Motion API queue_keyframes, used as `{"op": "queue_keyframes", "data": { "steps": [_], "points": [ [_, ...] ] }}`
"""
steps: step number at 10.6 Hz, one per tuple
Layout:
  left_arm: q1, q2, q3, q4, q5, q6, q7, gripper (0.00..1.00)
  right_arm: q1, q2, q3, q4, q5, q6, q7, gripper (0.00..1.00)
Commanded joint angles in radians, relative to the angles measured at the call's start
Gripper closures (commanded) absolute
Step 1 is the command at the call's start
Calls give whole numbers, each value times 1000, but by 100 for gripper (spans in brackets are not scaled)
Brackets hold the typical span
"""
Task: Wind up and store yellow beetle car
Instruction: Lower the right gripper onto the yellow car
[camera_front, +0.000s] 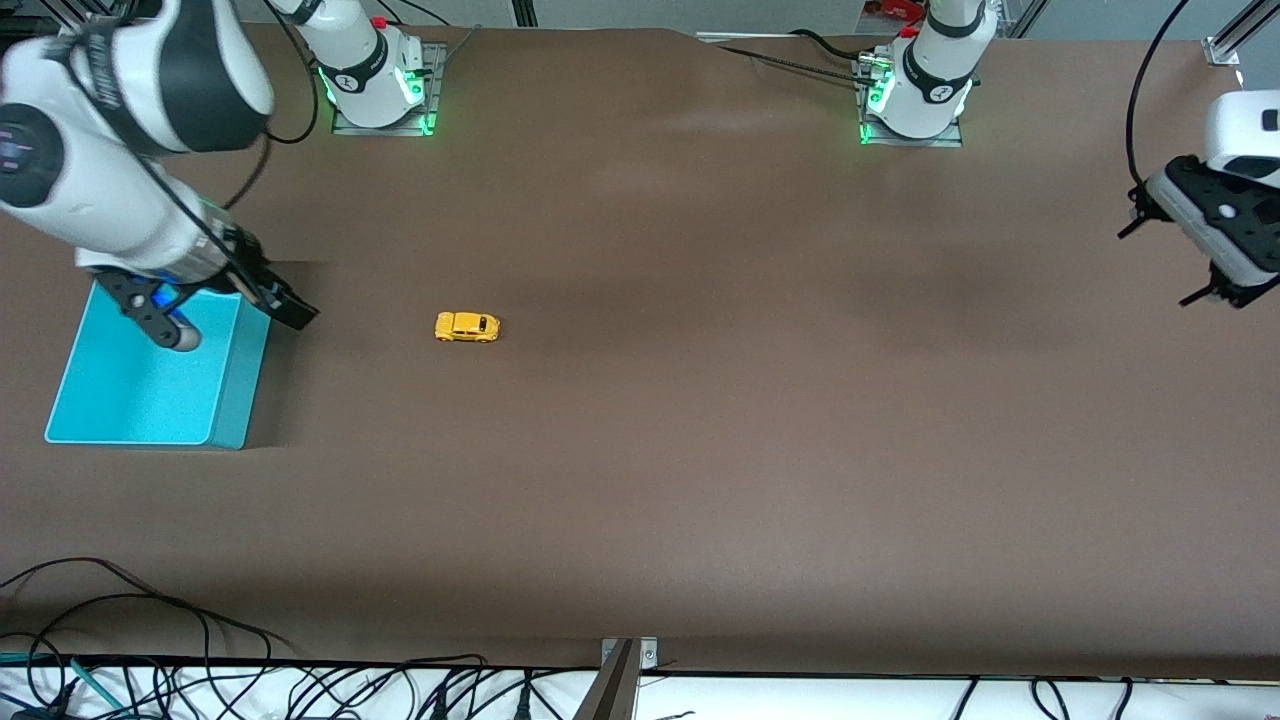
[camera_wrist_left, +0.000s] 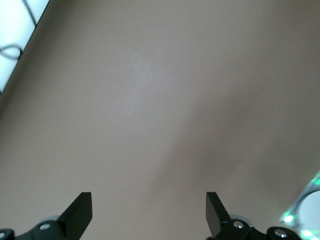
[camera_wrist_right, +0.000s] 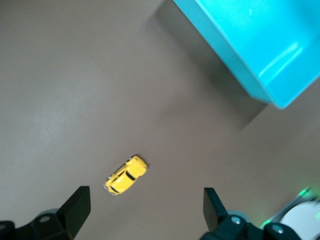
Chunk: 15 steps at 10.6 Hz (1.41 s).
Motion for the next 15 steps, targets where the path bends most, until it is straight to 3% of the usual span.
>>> {"op": "queue_keyframes", "data": {
  "steps": [1, 5, 8, 15],
  "points": [
    [-17, 5, 6, 75, -3, -119, -224, 0, 10, 21, 36, -63, 11, 75, 218, 0],
    [-45, 5, 0, 138, -14, -212, -626, 0, 78, 121, 36, -72, 13, 128, 528, 0],
    [-55, 7, -23, 139, -17, -216, -771, 0, 119, 207, 36, -109, 13, 249, 843, 0],
    [-112, 17, 1, 181, -17, -238, -875, 0, 163, 209, 37, -412, 9, 630, 960, 0]
  ]
}}
